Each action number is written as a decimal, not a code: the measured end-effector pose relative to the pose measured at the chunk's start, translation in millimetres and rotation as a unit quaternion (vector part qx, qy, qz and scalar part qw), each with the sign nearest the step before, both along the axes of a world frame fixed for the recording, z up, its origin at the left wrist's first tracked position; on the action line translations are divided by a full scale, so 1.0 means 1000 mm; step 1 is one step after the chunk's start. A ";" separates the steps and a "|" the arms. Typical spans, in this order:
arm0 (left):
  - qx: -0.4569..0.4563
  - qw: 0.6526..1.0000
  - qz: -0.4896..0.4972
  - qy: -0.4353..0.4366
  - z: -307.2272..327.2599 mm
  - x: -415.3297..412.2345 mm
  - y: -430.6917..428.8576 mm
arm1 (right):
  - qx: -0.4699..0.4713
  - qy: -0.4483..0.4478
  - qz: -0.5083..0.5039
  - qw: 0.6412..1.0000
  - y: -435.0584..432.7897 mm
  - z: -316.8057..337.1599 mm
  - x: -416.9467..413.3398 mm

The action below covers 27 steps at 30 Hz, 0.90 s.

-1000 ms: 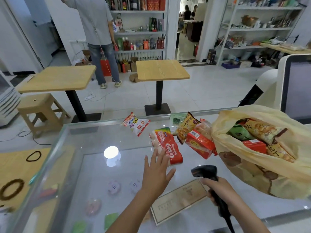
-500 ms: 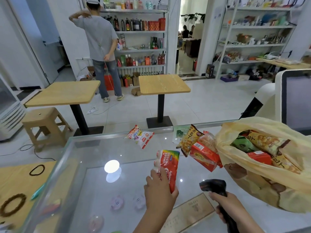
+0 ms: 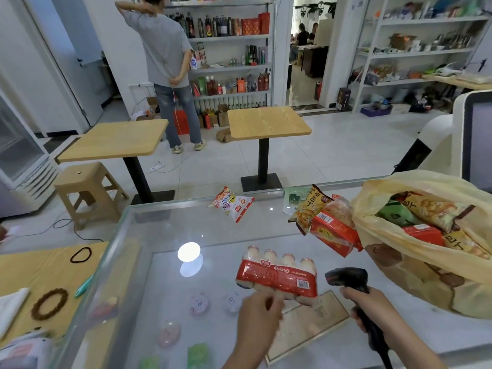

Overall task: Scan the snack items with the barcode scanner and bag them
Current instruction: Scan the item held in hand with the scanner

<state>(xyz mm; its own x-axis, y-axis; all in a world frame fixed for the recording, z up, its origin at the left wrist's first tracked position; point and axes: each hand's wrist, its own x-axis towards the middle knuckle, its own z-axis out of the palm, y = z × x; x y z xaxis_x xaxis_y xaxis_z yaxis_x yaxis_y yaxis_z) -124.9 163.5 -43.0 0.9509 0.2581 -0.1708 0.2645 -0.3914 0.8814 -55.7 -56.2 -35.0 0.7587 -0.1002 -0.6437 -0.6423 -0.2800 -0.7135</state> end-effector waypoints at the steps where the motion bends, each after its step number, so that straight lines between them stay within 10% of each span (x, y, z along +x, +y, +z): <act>1: 0.110 0.991 -0.006 -0.074 0.001 0.008 0.012 | 0.001 0.000 0.001 1.000 0.000 0.000 0.000; 4: 0.296 0.942 -0.134 -0.085 0.000 0.045 0.049 | 0.007 0.002 0.004 1.000 0.000 0.003 0.000; 8: 0.300 0.923 -0.240 0.002 -0.016 0.073 0.060 | 0.038 0.025 0.024 0.999 0.001 0.017 0.001; 16: 0.297 0.952 -0.045 -0.050 -0.031 0.058 0.033 | 0.082 0.059 0.044 0.994 0.014 0.101 0.018; 27: 0.298 0.953 -0.017 -0.050 -0.036 0.057 0.029 | 0.014 0.045 0.109 0.993 0.029 0.188 -0.003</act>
